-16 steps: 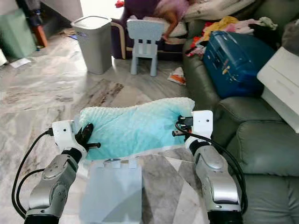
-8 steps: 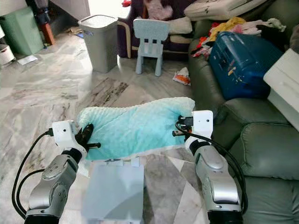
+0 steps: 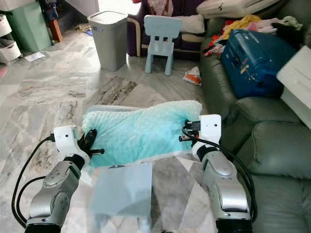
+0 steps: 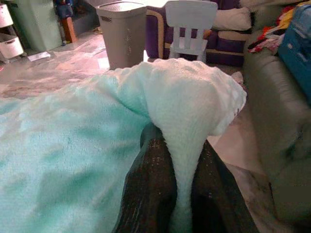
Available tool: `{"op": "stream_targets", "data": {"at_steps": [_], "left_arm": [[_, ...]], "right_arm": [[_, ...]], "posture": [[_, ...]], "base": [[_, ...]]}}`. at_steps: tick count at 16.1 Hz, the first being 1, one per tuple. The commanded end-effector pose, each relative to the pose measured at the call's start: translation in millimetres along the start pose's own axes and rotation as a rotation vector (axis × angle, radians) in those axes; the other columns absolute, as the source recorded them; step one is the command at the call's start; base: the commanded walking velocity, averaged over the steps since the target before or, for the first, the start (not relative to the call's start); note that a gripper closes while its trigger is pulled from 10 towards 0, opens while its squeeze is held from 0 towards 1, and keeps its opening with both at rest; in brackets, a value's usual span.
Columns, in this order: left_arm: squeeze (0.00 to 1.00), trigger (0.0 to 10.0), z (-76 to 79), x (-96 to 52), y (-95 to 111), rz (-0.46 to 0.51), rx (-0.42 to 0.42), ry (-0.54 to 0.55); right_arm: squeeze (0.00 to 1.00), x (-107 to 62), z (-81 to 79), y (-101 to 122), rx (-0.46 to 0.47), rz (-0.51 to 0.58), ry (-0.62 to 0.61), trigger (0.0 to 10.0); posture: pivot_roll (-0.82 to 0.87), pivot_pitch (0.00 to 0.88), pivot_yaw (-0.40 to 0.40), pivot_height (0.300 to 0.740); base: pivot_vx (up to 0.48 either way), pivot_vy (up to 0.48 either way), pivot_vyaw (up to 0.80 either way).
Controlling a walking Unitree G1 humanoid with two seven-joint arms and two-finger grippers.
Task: Move the pillow to the sofa
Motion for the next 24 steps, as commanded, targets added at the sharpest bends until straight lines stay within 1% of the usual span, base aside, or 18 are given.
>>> {"op": "stream_targets", "data": {"at_steps": [1, 16, 17, 21, 24], "left_arm": [[0.00, 10.0, 3.6, 0.3, 3.3, 0.009, 0.005, -0.018], [0.00, 10.0, 3.4, 1.6, 3.1, 0.006, 0.010, -0.021], [0.00, 10.0, 2.9, 1.6, 3.3, 0.007, -0.003, -0.016], [0.00, 10.0, 0.6, 2.3, 5.1, 0.013, 0.008, -0.007], [0.00, 10.0, -2.1, 3.7, 6.4, 0.014, 0.009, 0.005]], "right_arm": [[0.00, -0.9, -2.7, 11.7, -0.004, 0.037, 0.009, 10.0], [0.00, -0.4, -3.0, 11.4, -0.005, 0.038, 0.008, 10.0], [0.00, -0.4, -3.1, 11.4, -0.003, 0.038, 0.008, 10.0], [0.00, -0.4, -4.4, 11.3, 0.007, 0.041, 0.011, 10.0], [0.00, 0.0, -4.0, 8.4, 0.013, 0.026, 0.007, 10.0]], "posture": [[-0.15, 0.000, -0.027, 0.740], [-0.15, 0.000, -0.024, 0.740], [-0.15, 0.000, -0.024, 0.740], [-0.15, 0.000, -0.023, 0.740], [-0.15, 0.000, -0.022, 0.740]], "base": [[-0.285, 0.000, 0.00], [-0.279, 0.000, 0.00], [0.000, 0.000, 0.00], [0.000, 0.000, 0.00], [0.000, 0.000, -0.72]]}}
Point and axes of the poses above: a point about 5 cm out from each wrist's last joint towards the gripper, its own x axis pointing out of the wrist towards the gripper, its own y axis along the axis of the wrist's last joint, z = x × y, the point moved 6 cm from there along x, pointing out of the wrist towards the gripper, and after that the axes turned 13 degrees about x, right-handed, at the moved point
